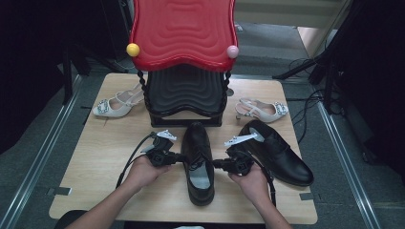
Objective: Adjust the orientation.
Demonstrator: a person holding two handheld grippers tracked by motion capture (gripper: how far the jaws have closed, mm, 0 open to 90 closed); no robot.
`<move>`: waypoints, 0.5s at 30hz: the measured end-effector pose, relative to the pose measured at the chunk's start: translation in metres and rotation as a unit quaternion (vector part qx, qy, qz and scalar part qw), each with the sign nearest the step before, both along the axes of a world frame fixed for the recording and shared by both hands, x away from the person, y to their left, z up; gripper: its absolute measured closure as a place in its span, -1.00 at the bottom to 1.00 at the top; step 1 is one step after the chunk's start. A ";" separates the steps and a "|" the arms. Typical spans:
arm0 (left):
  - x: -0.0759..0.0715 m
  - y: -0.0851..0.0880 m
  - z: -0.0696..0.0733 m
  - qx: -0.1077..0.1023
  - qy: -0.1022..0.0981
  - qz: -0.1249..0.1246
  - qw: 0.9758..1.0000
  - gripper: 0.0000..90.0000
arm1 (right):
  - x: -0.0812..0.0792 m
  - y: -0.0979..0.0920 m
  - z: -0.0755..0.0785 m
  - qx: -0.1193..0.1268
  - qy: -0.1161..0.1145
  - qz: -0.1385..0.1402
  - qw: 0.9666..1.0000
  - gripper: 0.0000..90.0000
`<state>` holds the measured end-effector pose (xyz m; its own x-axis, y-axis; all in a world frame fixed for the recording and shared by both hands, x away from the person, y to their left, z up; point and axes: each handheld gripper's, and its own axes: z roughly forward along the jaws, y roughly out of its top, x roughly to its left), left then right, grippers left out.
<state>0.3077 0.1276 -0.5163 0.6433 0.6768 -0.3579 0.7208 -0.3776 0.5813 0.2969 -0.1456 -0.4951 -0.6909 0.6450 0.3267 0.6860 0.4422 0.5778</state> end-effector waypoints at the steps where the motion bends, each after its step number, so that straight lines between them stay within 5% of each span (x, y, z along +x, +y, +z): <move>1: 0.001 0.001 0.000 0.000 0.001 -0.002 1.000 1.00 | 0.001 -0.001 0.000 0.000 -0.002 0.000 1.000 1.00; 6: 0.005 0.008 0.004 0.001 0.011 -0.015 1.000 0.80 | 0.002 -0.003 0.000 0.003 0.000 0.000 1.000 0.99; 13: 0.003 0.026 0.027 -0.033 -0.027 -0.026 0.999 0.29 | 0.002 -0.018 0.014 0.035 0.005 -0.021 0.999 0.82; 15: 0.005 0.029 0.032 -0.039 -0.024 -0.027 0.999 0.20 | 0.001 -0.022 0.018 0.041 -0.005 -0.025 0.999 0.74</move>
<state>0.3123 0.1564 -0.4845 0.6958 0.6125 -0.3751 0.6709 -0.3677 0.6439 0.2978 -0.1673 -0.4768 -0.6620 0.6498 0.3735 0.7003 0.3587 0.6172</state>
